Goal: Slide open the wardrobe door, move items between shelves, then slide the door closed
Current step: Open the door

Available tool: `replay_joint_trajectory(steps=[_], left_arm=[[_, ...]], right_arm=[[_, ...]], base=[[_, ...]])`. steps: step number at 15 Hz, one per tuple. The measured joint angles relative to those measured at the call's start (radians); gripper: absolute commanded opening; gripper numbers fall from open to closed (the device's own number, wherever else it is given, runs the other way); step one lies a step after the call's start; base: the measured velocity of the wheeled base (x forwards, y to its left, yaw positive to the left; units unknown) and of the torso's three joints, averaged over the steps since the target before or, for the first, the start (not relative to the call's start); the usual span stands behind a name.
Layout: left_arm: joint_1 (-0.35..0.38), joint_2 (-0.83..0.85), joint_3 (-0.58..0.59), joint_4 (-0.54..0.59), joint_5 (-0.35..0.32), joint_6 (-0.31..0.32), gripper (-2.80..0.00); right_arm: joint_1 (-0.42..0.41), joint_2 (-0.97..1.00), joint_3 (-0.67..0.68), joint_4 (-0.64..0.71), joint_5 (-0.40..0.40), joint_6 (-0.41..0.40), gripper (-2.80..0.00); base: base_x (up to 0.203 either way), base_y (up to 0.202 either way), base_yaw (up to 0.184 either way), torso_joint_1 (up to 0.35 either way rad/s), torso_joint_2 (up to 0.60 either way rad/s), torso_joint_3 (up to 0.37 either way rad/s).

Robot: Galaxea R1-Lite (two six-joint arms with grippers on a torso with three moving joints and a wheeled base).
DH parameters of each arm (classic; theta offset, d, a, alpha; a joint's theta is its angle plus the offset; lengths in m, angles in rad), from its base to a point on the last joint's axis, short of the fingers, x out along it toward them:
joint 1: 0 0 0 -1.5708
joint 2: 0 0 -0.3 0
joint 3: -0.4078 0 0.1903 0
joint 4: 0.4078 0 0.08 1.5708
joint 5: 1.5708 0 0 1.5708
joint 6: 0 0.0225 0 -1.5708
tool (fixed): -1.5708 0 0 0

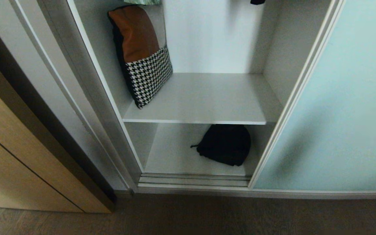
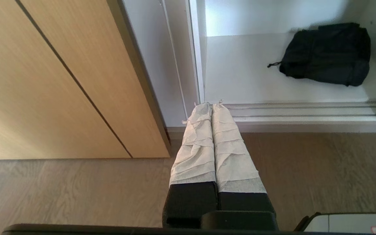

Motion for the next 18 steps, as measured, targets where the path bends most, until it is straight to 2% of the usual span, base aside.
replay_joint_trajectory(steps=[18], left_arm=[[0.000,-0.001,0.001,0.003,0.002,-0.020,-2.80]], right_arm=[[0.000,0.000,0.000,0.000,0.000,0.000,-2.80]], base=[[0.000,0.000,0.000,0.000,0.00,0.000]])
